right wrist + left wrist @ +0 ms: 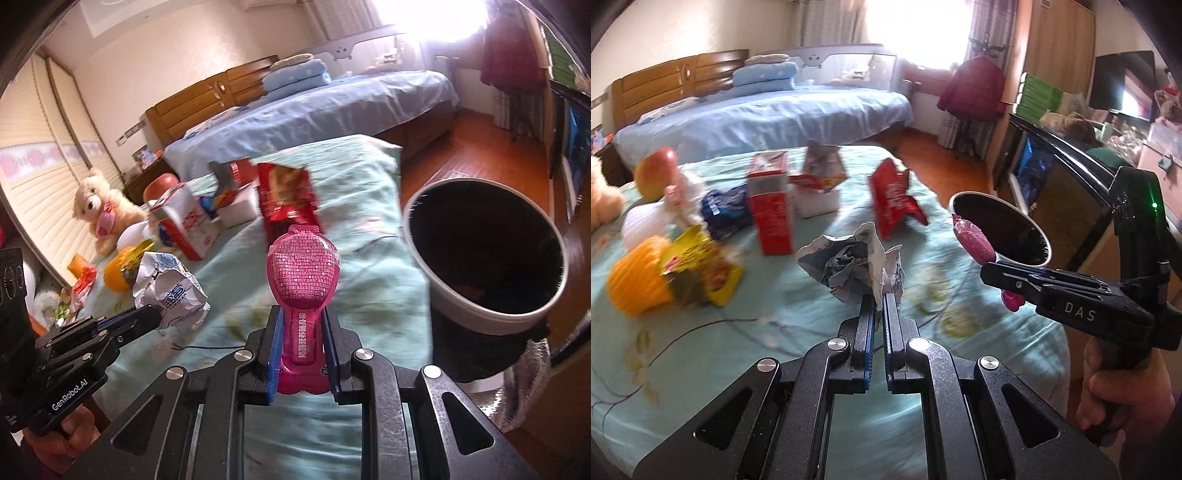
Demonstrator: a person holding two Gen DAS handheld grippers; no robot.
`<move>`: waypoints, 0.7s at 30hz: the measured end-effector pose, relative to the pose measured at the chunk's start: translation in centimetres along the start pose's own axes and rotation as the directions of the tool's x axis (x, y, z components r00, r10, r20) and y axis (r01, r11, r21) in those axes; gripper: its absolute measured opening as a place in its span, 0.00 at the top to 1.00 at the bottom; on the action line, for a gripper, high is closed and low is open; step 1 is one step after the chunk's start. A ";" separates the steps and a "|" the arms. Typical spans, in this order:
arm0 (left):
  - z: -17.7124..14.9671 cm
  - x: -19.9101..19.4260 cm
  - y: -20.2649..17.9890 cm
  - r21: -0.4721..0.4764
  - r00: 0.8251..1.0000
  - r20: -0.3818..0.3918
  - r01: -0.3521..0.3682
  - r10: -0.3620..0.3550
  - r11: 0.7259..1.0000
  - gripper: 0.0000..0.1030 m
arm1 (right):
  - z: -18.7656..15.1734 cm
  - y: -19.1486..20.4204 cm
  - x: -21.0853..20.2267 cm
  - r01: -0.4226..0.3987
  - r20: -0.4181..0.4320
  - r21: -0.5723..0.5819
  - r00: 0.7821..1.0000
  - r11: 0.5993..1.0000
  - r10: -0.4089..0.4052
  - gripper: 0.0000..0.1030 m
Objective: Collect trash
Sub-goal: 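Carry both items to the bin and open both tools to drop them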
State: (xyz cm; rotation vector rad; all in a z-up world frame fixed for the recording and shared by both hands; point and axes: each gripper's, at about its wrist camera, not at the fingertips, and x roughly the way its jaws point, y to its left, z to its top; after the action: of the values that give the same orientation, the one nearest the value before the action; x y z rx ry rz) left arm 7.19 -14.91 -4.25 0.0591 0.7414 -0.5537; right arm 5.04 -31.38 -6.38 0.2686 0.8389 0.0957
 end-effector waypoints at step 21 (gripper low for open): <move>4.1 5.9 -6.5 0.083 0.990 -0.070 0.127 -0.121 0.988 0.96 | 1.8 -8.9 -1.6 0.138 0.027 0.106 0.989 0.985 -0.142 0.80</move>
State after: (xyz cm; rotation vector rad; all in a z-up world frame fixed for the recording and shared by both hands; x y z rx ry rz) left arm 10.09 -24.20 -4.17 0.1130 0.7879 -0.7056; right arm 5.11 -40.60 -6.51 0.3073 0.8268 -0.0845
